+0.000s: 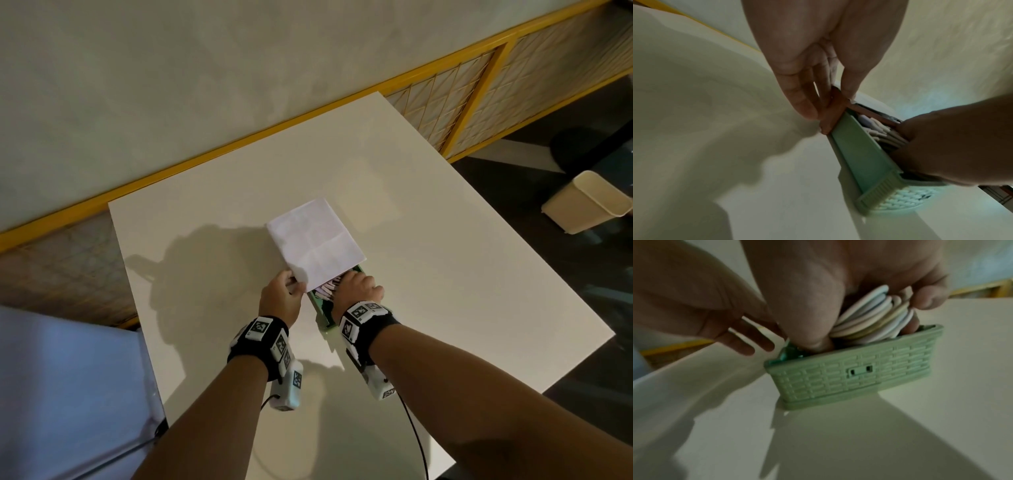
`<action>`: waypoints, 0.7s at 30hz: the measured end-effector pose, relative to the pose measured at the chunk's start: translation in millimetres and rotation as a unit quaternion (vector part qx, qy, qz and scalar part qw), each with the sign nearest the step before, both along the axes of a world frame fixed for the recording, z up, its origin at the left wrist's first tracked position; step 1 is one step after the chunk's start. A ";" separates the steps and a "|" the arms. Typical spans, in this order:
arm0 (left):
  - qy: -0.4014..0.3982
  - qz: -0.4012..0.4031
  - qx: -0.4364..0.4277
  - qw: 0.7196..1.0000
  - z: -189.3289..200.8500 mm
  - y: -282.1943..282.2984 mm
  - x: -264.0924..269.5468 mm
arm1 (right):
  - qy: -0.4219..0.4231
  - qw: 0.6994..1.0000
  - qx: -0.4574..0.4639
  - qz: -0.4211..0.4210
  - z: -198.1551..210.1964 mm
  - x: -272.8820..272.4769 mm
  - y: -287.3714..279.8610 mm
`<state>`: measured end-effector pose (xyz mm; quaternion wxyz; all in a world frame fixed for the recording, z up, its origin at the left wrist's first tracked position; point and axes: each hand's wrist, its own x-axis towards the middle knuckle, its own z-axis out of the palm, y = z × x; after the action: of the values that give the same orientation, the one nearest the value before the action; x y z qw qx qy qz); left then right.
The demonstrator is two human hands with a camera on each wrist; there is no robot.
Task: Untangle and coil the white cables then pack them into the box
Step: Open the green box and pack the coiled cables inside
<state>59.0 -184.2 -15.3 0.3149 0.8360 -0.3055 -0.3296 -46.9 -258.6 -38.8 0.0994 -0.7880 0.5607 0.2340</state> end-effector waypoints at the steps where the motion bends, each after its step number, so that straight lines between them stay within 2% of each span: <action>1: 0.004 0.002 0.001 1.000 -0.1 0.8 -1.8 | -0.008 1.000 0.001 -0.007 -0.8 -0.3 0.5; 4: 0.026 0.012 0.029 0.999 -0.6 4.3 -9.3 | -0.018 1.000 -0.010 -0.006 -0.8 -0.8 0.2; 9: 0.122 0.020 0.064 0.990 -7.9 12.5 -28.5 | -0.004 1.000 0.003 0.013 -0.1 1.0 -4.0; 15: 0.099 0.015 0.055 0.993 -14.8 13.7 -38.0 | 0.026 0.999 0.007 0.047 4.0 0.1 -1.5; 21: 0.206 0.070 0.018 0.976 -21.0 12.7 -30.8 | 0.054 0.996 -0.014 0.066 2.2 1.4 2.2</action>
<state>28.2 -171.6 -36.3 0.3782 0.7749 -0.1685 -0.4775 -45.5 -256.4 -36.6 0.0421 -0.8106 0.5155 0.2745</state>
